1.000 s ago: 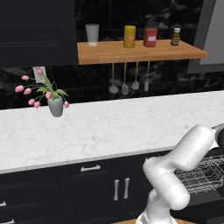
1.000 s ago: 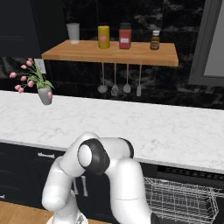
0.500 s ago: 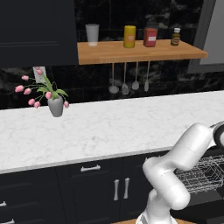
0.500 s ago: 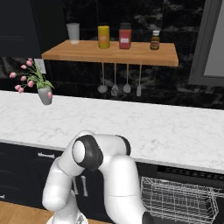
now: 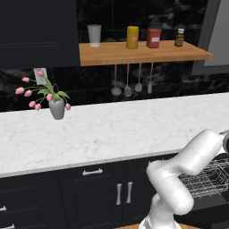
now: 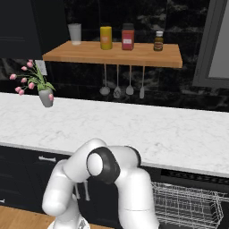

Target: Pick up the cup and bowl from the counter, place them in the dishwasher, and close the dishwasher door.

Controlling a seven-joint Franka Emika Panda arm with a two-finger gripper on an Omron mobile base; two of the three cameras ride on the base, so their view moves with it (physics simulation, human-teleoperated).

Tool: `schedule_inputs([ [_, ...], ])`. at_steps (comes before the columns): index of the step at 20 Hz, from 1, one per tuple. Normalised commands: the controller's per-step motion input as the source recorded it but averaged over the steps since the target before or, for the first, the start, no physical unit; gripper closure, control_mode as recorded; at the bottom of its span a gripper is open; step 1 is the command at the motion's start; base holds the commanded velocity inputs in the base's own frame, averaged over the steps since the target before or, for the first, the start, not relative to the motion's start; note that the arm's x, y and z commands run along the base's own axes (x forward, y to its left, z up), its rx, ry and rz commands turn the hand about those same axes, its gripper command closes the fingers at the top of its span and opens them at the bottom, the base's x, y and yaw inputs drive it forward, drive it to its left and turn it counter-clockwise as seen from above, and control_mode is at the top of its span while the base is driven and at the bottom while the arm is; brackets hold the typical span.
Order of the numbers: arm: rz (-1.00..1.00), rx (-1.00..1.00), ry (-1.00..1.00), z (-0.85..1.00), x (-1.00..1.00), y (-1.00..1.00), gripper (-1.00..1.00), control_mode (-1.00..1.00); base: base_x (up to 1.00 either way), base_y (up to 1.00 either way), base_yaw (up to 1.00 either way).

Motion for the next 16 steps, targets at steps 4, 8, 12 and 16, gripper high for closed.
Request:
schedule_inputs([
  [4,0.00,0.14,-0.08,-0.63,-0.01,0.00,-1.00,-1.00,0.00,0.00,0.00],
  [8,0.00,0.11,-0.16,-0.67,-0.01,0.00,-1.00,-1.00,0.00,0.00,0.00],
  [12,0.00,0.08,-0.19,-0.59,0.00,0.00,-1.00,-1.00,0.00,0.00,0.00],
  [16,0.00,0.08,-0.16,-0.57,0.00,0.00,-1.00,-1.00,0.00,0.00,0.00],
])
